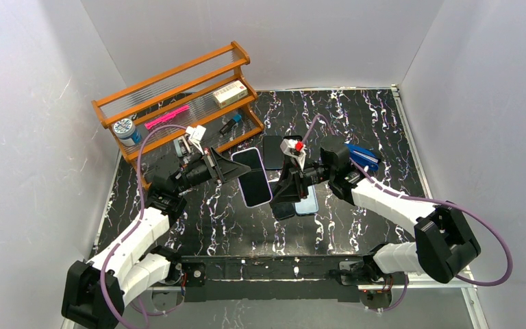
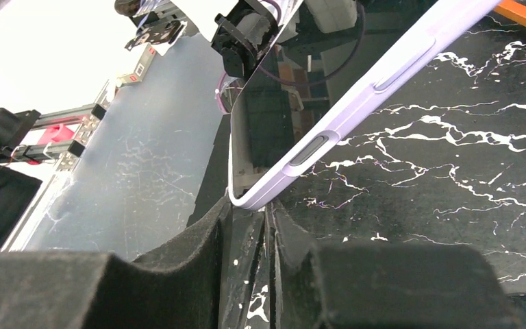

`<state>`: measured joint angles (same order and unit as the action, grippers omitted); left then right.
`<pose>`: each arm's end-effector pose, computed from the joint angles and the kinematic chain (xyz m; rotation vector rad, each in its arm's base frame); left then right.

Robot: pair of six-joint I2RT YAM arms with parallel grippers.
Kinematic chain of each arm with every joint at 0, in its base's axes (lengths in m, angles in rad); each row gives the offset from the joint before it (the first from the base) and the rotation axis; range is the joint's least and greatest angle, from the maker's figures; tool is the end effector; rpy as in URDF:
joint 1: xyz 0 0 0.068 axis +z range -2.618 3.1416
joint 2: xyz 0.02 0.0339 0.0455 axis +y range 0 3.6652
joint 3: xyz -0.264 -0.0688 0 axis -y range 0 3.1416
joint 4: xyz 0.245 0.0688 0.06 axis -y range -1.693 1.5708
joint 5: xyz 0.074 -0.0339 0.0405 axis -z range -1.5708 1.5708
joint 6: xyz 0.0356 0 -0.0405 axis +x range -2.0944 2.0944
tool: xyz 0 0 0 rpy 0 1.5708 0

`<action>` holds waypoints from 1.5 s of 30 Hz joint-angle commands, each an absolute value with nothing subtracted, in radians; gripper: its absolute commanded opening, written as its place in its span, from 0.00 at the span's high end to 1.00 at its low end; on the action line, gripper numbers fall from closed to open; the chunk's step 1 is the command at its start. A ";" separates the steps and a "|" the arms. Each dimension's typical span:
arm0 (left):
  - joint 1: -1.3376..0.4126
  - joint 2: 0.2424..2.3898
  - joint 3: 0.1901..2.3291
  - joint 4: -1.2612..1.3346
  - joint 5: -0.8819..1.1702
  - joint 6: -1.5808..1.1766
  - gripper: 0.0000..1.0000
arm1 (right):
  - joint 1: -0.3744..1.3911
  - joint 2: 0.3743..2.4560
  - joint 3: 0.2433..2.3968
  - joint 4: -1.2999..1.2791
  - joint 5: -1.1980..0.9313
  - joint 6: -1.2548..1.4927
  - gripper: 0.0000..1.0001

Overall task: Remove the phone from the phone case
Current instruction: Remove the phone case from the phone.

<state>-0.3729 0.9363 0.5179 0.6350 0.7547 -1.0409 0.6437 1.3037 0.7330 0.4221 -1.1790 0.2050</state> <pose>0.1861 -0.0990 0.3029 0.2032 1.6294 -1.6338 0.2006 0.1917 0.2733 -1.2904 1.4074 1.5952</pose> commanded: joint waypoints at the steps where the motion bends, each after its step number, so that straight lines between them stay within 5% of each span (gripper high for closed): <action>1: -0.389 0.905 0.575 0.689 0.788 -1.058 1.00 | 0.653 1.302 0.791 0.468 -1.219 0.208 0.71; 14: -0.392 0.919 0.579 0.689 0.793 -1.050 1.00 | 0.666 1.334 0.822 0.486 -1.229 0.239 0.63; 25: -0.409 0.920 0.553 0.688 0.789 -1.101 1.00 | 0.676 1.339 0.826 0.417 -1.226 0.109 0.99; 45: -0.531 0.969 0.540 0.668 0.713 -1.148 1.00 | 0.733 1.370 0.983 0.141 -0.927 -0.318 0.99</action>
<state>-0.4923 0.9936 0.5266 0.6704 0.6861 -1.1210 0.7315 1.3758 0.8951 0.0666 -1.0760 -0.2367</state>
